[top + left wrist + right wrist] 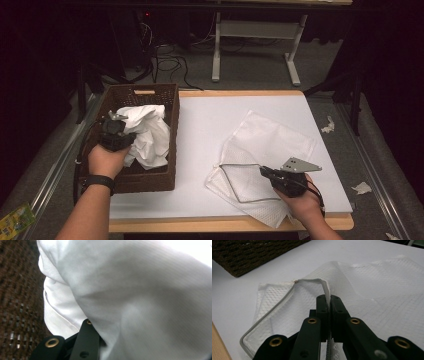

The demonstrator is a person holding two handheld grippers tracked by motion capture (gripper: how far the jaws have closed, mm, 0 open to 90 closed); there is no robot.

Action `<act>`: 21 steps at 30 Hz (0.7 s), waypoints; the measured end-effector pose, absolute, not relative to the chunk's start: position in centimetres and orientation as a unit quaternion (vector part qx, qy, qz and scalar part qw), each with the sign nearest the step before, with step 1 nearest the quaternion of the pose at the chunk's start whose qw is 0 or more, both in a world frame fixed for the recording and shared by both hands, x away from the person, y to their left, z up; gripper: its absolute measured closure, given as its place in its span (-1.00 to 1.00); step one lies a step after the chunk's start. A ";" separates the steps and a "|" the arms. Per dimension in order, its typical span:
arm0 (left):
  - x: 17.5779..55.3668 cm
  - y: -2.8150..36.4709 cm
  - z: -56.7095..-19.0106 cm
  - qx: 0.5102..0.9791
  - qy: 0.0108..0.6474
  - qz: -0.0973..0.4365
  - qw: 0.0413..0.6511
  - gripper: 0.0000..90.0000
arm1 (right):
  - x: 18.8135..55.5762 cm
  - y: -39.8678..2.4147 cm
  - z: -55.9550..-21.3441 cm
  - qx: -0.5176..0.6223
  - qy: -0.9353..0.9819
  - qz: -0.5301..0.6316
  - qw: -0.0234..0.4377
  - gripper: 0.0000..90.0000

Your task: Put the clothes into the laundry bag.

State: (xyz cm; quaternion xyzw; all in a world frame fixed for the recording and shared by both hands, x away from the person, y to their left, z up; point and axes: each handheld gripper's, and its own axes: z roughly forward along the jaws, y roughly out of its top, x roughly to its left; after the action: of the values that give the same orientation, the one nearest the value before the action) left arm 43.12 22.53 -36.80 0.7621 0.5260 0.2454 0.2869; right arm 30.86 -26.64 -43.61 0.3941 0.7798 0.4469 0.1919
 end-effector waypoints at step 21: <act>37.0 23.8 -35.8 0.642 0.518 0.345 0.448 0.67 | 30.8 -26.6 -43.6 0.397 0.778 0.448 0.192 0.94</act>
State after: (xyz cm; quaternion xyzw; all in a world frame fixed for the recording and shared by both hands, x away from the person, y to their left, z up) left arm 37.02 23.76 -35.78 0.6420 0.5179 0.3447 0.4481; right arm 30.78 -26.64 -43.59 0.3966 0.7782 0.4477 0.1916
